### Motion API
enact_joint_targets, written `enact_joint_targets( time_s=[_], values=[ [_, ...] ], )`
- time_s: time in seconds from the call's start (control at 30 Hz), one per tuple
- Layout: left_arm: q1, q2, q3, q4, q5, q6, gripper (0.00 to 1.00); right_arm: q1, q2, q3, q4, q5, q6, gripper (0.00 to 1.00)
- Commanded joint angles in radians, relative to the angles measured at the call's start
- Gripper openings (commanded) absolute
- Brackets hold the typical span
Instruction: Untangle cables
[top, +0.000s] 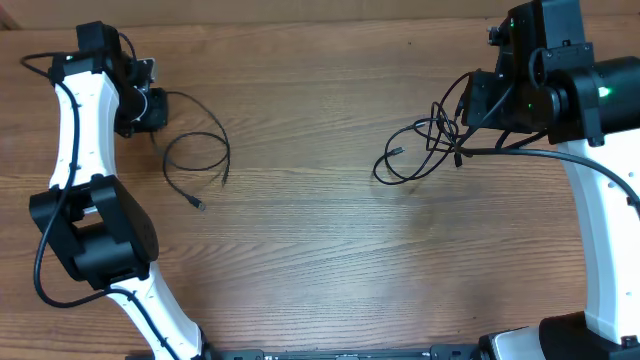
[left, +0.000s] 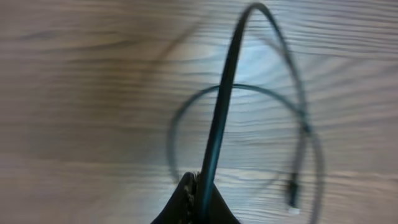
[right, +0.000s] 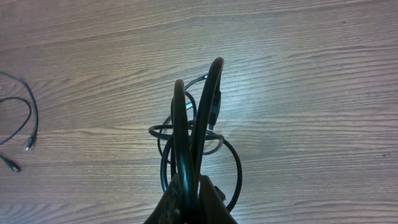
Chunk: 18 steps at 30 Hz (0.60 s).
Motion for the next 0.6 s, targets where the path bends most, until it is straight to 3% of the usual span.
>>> enact_joint_targets(
  time_s=[0.0,0.3,0.57],
  values=[
    [0.040,-0.055,0.031,0.002,-0.154,-0.073,0.04,-0.008,-0.011,0.004,0.007,0.008,-0.005,0.04],
    [0.252,-0.253,0.163,0.004,-0.163,-0.197,0.04,-0.008,-0.011,0.004,0.014,0.007,-0.005,0.04],
    [0.456,-0.447,0.223,0.081,0.003,-0.207,0.04,-0.008,-0.011,0.004,0.014,0.007,-0.004,0.04]
  ],
)
